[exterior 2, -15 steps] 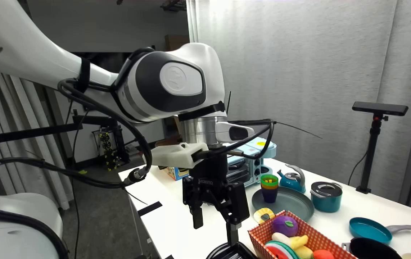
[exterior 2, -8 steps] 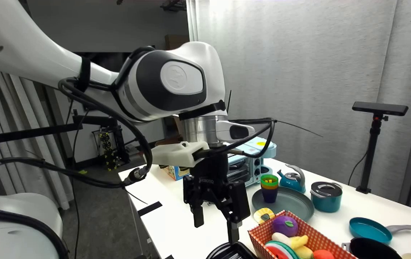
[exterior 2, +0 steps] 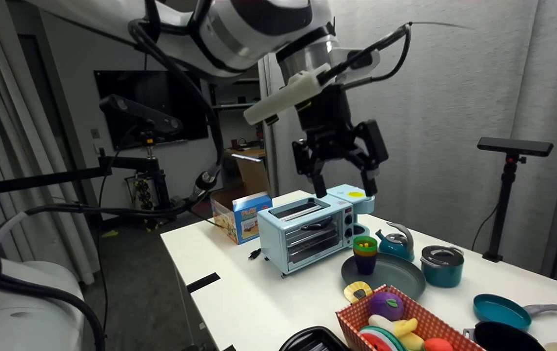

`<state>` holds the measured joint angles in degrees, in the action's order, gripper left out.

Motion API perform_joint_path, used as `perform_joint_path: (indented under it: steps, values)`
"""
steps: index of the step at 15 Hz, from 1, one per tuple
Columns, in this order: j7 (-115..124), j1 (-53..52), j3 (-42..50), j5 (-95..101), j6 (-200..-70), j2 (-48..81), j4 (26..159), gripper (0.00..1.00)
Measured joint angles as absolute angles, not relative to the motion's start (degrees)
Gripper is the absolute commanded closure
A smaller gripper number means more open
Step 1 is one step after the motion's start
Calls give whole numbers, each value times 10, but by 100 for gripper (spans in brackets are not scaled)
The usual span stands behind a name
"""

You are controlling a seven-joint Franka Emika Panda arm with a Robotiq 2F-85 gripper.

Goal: Pick up the red and purple plush toys from the basket and place them on the black tray.

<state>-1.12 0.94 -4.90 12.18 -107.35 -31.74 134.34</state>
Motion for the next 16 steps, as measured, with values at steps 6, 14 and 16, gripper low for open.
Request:
perform_joint_path:
  steps: [6, 14, 16]
  values:
    - [6, 9, -49, 116, -1073, -231, 1249, 0]
    - [7, 10, -46, 120, -1072, -228, 1252, 0]
    - [15, 12, -41, 124, -1075, -221, 1263, 0]
